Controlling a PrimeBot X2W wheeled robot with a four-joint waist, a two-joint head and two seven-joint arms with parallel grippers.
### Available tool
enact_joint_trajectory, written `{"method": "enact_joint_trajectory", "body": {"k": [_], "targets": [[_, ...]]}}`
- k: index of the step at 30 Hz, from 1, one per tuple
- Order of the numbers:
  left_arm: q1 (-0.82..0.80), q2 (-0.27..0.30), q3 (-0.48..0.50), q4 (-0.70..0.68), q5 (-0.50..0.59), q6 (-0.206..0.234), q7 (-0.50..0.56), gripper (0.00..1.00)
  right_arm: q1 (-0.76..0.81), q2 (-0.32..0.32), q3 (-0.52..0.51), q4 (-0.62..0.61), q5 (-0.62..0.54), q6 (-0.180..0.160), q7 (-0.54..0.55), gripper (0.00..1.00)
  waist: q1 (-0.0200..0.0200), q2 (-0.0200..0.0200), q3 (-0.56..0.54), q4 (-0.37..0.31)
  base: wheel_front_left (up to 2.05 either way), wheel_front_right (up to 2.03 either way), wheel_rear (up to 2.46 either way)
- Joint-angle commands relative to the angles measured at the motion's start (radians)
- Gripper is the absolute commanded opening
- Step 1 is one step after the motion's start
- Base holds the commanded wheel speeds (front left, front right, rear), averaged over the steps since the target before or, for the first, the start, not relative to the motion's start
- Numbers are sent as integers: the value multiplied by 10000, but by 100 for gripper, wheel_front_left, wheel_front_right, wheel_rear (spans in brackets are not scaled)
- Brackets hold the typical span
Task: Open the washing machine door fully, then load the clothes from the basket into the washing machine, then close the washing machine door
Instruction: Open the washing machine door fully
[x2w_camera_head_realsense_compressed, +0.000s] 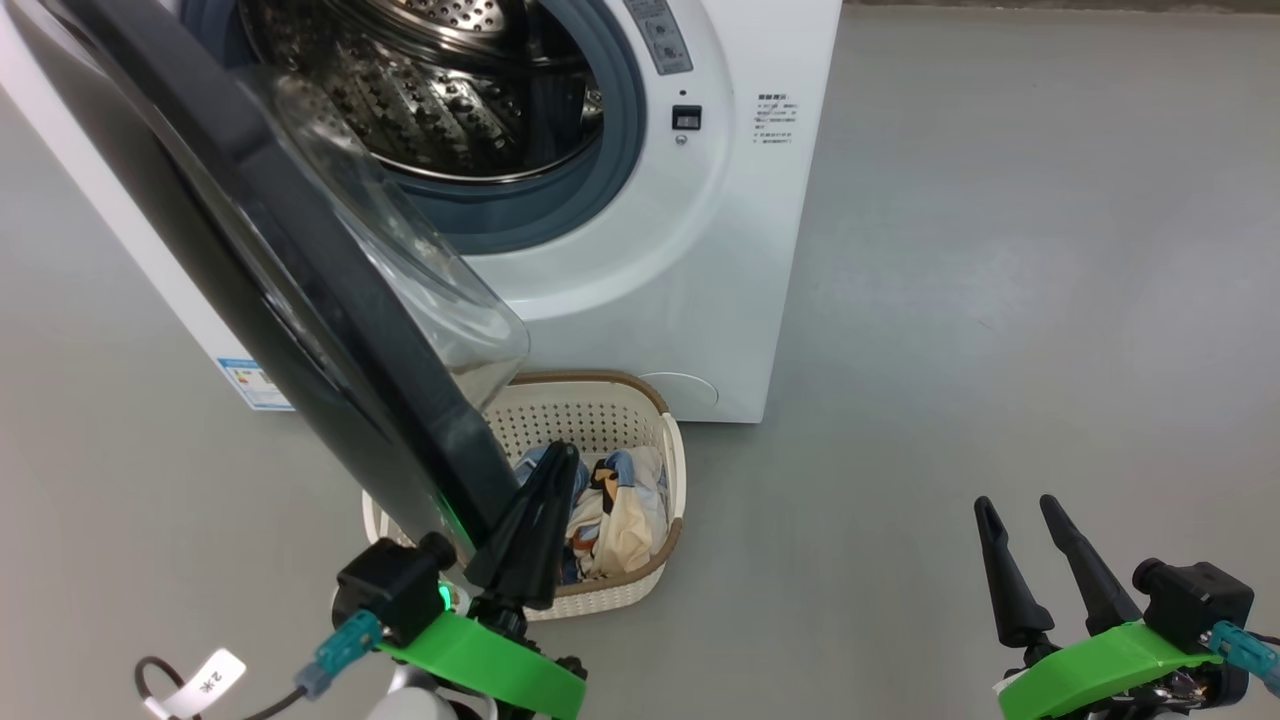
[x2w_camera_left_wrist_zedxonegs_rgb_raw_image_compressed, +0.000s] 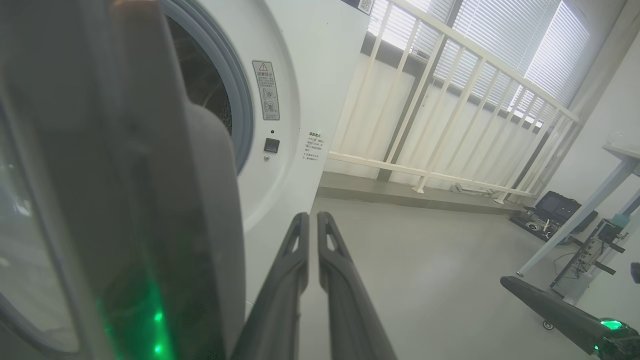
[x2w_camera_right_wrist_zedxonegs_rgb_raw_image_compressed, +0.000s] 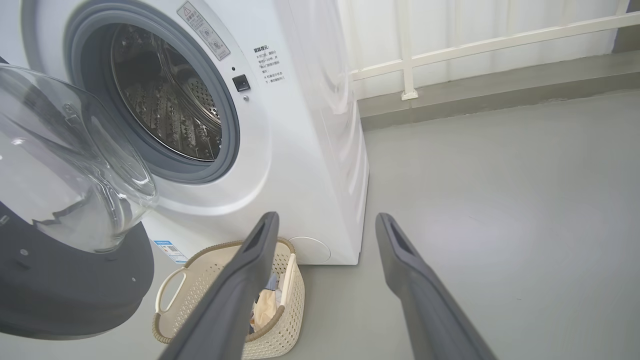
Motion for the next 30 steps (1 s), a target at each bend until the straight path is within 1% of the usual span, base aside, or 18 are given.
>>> {"method": "enact_joint_trajectory", "body": {"k": [1,12,24,30], "targets": [[-435,57,395,-129,-88,68,-88,0,-290,-177,139,-263,-134,56,-122,100,0,0,-8,28,0,0,0],[-306,56,726,96,-74,61,-90,0,-219,-293,99,-387,-351,56,-122,100,0,0,-132,354,0,0,0],[102,55,839,32,-9,86,-91,0,-51,-513,9,-499,-704,56,-122,100,0,0,-364,1039,0,0,0],[361,55,825,-85,89,127,-91,0,129,-590,-150,-590,-1043,56,-122,100,0,0,-487,1508,0,0,0]]}}
